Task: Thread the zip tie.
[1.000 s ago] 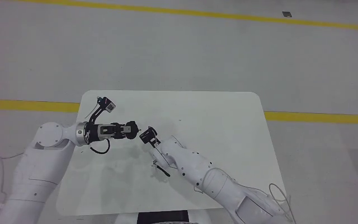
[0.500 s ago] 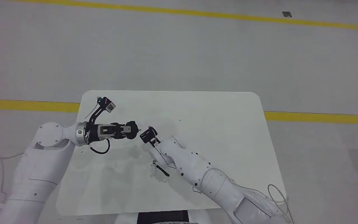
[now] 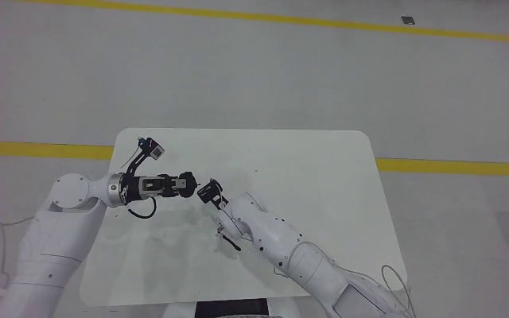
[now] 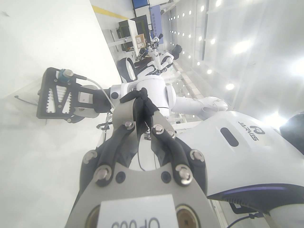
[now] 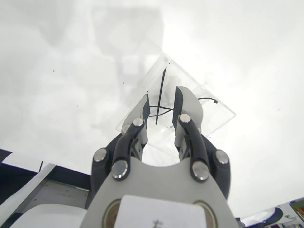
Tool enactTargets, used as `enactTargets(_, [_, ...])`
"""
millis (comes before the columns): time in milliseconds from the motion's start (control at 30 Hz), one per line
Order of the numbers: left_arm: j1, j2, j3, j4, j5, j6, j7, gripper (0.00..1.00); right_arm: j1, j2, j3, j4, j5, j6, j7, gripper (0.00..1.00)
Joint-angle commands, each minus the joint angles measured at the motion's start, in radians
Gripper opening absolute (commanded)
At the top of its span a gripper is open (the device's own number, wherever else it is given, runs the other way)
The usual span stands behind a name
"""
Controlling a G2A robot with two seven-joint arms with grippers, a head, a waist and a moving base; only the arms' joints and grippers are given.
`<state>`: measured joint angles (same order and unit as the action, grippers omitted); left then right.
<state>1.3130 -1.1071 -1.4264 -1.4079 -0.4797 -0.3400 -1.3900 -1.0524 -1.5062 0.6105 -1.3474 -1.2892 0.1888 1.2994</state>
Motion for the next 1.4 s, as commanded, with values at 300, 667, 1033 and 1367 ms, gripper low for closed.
enactTargets(300, [0.000,0.000,0.000,0.000,0.000,0.000,0.000,0.00,-0.002,-0.009,0.007,0.023,-0.028,-0.011,-0.003,0.27])
enactTargets(667, [0.000,0.000,0.000,0.000,0.000,0.000,0.000,0.00,-0.004,-0.028,-0.010,0.028,-0.103,0.015,0.022,0.26])
enactTargets(1033, [0.000,0.000,0.000,0.000,0.000,0.000,0.000,0.00,-0.018,-0.036,0.006,0.021,-0.151,0.017,0.045,0.24])
enactTargets(1367, [0.000,0.000,0.000,0.000,0.000,0.000,0.000,0.00,-0.032,-0.047,0.017,0.025,-0.196,0.030,0.045,0.20])
